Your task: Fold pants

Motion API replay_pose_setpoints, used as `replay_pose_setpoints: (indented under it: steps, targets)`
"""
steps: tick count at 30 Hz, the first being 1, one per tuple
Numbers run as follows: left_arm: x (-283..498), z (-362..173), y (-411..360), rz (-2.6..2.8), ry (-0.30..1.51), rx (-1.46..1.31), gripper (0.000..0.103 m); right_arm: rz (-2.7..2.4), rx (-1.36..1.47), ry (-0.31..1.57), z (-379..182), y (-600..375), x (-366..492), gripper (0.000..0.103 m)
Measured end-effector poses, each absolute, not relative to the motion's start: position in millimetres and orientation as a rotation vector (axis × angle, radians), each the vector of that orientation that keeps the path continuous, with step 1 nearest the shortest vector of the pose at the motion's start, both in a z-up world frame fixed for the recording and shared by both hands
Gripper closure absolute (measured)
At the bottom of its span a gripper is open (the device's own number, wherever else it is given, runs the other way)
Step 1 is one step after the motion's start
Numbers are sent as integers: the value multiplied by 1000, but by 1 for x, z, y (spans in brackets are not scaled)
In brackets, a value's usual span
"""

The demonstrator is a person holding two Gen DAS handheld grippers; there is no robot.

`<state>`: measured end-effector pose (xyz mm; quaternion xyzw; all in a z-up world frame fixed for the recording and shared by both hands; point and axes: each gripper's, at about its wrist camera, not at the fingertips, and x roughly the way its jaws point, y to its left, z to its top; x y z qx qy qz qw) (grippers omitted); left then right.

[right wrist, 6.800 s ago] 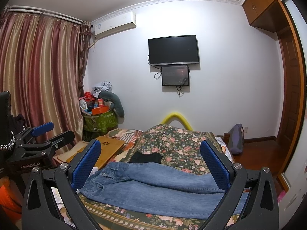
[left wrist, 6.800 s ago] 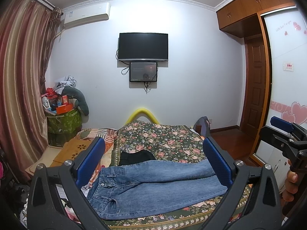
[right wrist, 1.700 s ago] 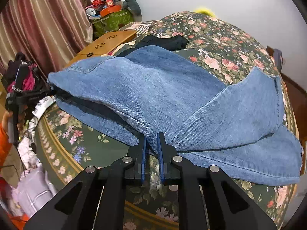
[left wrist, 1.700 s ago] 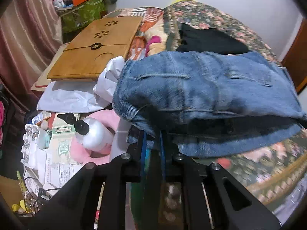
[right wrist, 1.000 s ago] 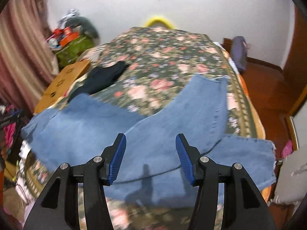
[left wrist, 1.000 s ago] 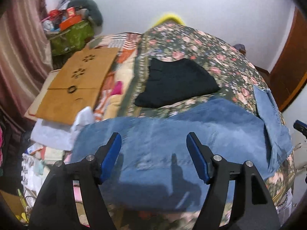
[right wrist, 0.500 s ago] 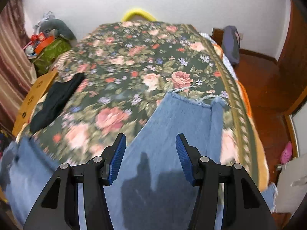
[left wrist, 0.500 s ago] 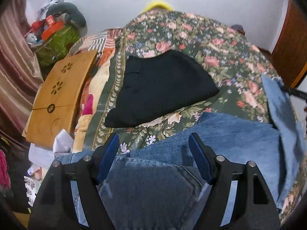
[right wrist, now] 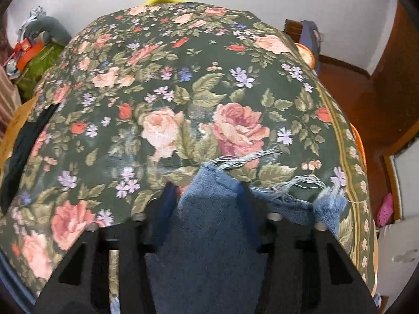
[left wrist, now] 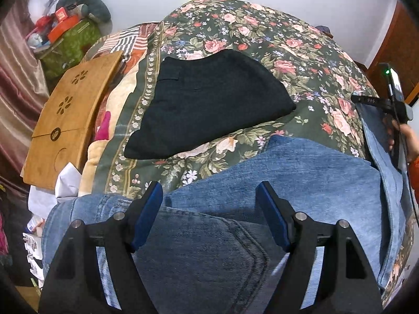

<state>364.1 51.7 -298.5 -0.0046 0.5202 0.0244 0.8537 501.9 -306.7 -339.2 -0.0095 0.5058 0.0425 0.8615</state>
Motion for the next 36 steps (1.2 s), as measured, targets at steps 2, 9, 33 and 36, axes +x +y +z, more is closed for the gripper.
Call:
replay_pose_setpoints:
  steps: [2, 9, 33, 36]
  targets:
    - [361, -295, 46, 48, 1087, -5, 29, 89, -33, 1063, -340, -310, 503, 95]
    - [342, -284, 23, 0, 1083, 28, 26, 98, 73, 990, -292, -341, 487, 98]
    - [288, -310, -102, -160, 1182, 186, 22, 6, 161, 753, -165, -494, 341, 98]
    - [282, -310, -114, -174, 1166, 225, 22, -26, 225, 831, -205, -524, 314, 98]
